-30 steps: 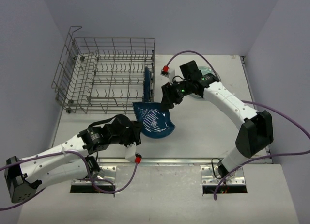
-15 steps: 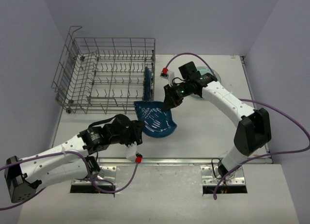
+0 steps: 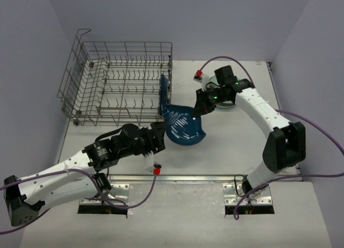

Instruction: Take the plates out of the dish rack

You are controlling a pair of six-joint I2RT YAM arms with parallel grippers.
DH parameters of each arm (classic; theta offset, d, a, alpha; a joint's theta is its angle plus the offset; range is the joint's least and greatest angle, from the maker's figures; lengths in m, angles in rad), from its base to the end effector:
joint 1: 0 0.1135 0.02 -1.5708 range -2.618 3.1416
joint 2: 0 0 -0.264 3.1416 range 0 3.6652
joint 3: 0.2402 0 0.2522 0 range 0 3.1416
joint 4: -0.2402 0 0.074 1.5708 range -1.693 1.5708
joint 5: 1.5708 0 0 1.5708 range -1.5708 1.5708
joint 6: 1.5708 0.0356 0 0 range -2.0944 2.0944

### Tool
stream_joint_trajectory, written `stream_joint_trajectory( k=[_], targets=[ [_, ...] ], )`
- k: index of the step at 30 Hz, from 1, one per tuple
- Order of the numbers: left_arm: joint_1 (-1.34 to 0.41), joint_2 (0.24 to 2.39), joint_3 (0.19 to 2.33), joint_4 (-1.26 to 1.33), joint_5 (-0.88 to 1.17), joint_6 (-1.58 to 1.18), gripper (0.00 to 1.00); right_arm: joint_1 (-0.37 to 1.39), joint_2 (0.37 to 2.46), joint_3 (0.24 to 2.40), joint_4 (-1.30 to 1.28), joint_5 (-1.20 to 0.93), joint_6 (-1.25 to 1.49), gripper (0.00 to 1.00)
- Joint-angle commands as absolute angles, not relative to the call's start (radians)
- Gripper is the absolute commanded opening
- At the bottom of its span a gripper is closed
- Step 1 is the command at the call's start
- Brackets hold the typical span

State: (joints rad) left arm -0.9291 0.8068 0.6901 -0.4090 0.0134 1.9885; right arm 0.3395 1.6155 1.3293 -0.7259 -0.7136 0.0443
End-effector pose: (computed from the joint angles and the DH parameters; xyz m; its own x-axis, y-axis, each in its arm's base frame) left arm 0.1088 -0.1464 0.2802 0.8603 0.3755 0.3447 -0.0532 -0.6065 0.7933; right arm 0.3102 0.1343 0.2801 -0.8244 -0.2556 -0.5050 -0.5429 0.6092 0.5780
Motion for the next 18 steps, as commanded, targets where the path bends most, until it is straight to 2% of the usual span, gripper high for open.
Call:
stream_joint_trajectory(
  k=[1, 3, 5, 10, 18],
  targets=[
    [-0.937, 0.762, 0.756, -0.318, -0.001, 2.064, 0.74, 0.131, 1.541, 1.366, -0.681, -0.847, 0.083, 0.00],
    [-0.937, 0.753, 0.758, -0.293, -0.034, 2.019, 0.81, 0.054, 1.539, 1.370, -0.670, -0.857, 0.110, 0.00],
    [-0.937, 0.749, 0.759, -0.260, -0.069, 1.977, 0.84, -0.049, 1.543, 1.354, -0.621, -0.849, 0.188, 0.00],
    [-0.937, 0.747, 0.775, -0.223, -0.138, 1.870, 0.82, -0.190, 1.573, 1.275, -0.403, -0.798, 0.376, 0.00],
    [-0.937, 0.769, 0.837, -0.223, -0.210, 1.722, 0.83, -0.275, 1.740, 1.354, -0.227, -0.685, 0.617, 0.00]
  ],
)
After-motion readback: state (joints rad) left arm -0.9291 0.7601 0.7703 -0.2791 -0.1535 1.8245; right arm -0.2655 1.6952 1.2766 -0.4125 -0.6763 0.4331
